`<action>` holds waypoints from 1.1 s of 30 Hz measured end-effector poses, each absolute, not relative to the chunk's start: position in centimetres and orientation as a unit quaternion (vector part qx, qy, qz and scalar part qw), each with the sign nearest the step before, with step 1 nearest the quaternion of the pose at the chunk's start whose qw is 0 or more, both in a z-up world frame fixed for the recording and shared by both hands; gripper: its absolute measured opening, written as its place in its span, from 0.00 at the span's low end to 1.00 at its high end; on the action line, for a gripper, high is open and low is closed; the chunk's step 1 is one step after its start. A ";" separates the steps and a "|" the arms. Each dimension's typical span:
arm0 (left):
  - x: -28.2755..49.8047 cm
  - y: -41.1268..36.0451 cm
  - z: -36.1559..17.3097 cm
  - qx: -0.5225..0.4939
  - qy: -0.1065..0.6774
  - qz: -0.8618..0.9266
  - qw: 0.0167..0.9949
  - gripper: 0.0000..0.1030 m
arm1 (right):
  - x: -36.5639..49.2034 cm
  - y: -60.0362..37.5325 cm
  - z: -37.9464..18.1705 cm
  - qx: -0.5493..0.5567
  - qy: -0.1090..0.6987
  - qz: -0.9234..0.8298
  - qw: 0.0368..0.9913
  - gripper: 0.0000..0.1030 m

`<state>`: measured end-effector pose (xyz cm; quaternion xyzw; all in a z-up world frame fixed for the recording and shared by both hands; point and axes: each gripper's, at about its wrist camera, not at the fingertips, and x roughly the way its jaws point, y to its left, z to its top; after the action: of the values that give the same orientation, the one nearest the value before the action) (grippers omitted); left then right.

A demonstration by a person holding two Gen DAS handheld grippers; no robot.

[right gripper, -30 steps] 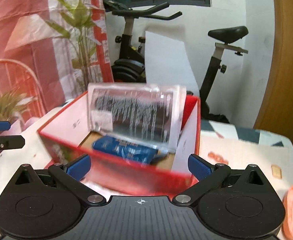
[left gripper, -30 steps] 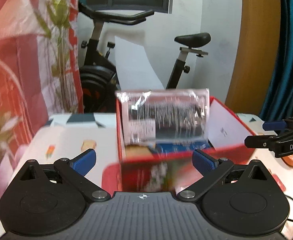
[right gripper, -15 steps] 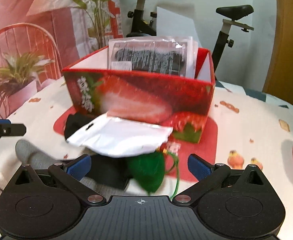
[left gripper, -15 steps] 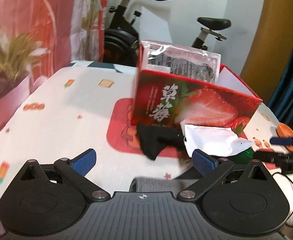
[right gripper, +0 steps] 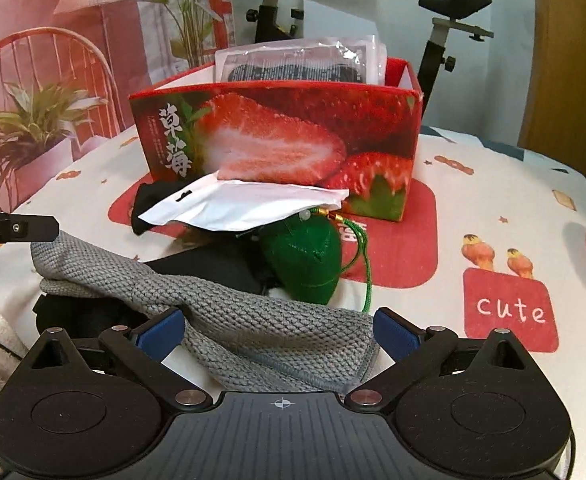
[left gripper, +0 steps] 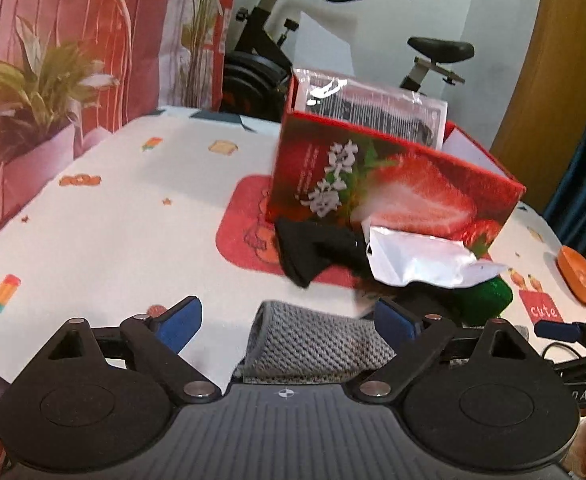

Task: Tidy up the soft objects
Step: 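Move both tools from the box down to the grey knit cloth, then close the left tool on the grey knit cloth while the right tool grips its other end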

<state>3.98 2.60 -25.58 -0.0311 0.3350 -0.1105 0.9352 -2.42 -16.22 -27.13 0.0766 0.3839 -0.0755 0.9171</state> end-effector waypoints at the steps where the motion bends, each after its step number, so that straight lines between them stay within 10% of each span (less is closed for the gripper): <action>1: 4.1 2.6 -25.7 -0.032 0.338 -0.111 0.934 0.91 | -2.4 -16.3 -27.4 0.080 0.388 -0.075 0.915 0.97; 24: 4.5 1.8 -27.5 -0.037 0.370 -0.154 0.915 0.72 | -1.9 -16.4 -29.2 0.086 0.423 -0.068 0.899 0.83; 27: 4.6 1.8 -27.8 -0.036 0.373 -0.158 0.913 0.60 | -1.9 -16.4 -29.1 0.085 0.422 -0.069 0.900 0.83; 30: 4.7 2.2 -28.0 -0.041 0.377 -0.152 0.913 0.26 | -2.0 -16.4 -28.9 0.084 0.416 -0.070 0.903 0.80; 33: 5.0 2.8 -28.3 -0.060 0.384 -0.147 0.909 0.22 | -2.3 -16.3 -28.6 0.080 0.405 -0.067 0.908 0.76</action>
<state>5.00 2.80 -28.30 -0.0595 0.3844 -0.1470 0.9094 -2.25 -16.27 -28.58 0.0799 0.4050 -0.0674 0.9083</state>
